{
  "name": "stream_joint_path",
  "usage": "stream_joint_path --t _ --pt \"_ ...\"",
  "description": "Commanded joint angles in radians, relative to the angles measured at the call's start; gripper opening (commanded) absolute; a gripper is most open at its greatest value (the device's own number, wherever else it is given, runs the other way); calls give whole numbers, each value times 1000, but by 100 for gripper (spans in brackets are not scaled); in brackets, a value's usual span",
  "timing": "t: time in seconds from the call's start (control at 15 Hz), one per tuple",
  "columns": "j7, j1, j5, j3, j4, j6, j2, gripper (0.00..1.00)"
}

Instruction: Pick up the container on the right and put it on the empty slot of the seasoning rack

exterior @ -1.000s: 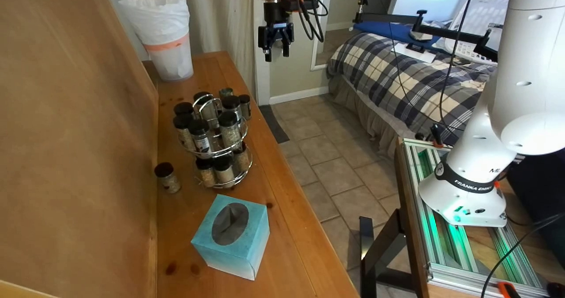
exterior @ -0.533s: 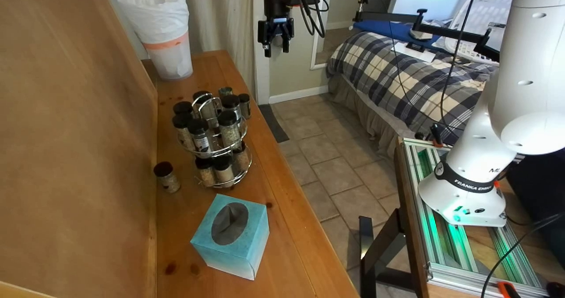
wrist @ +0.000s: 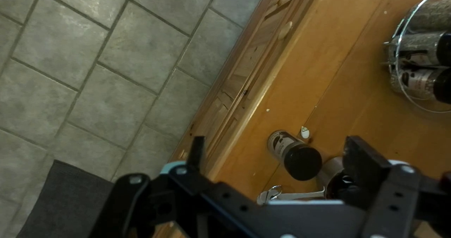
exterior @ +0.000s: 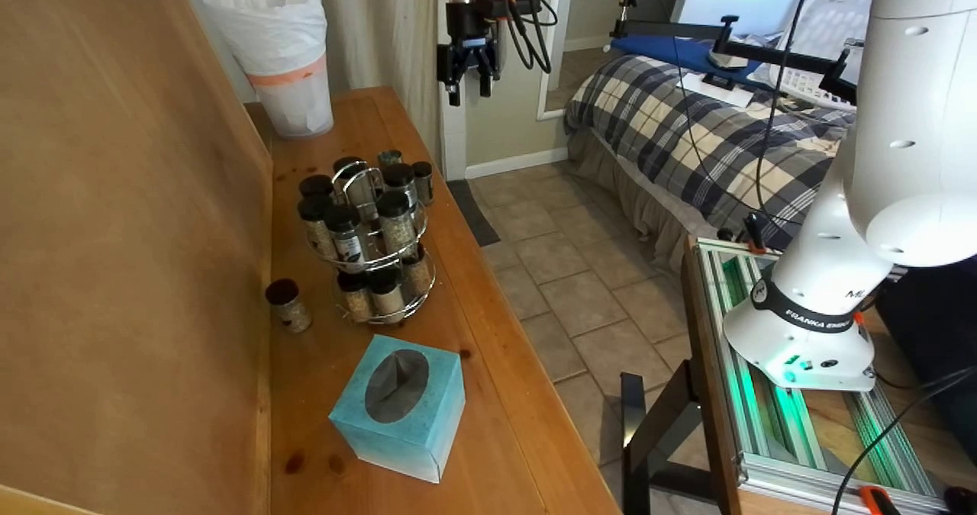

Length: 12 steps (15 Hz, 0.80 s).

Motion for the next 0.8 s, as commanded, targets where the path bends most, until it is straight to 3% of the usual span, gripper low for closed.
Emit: stream_joint_path --t 0.0,0.73 --pt "-9 -28 5 38 138 -37 118 100" --pt "37 -83 21 94 450 -133 413 100"
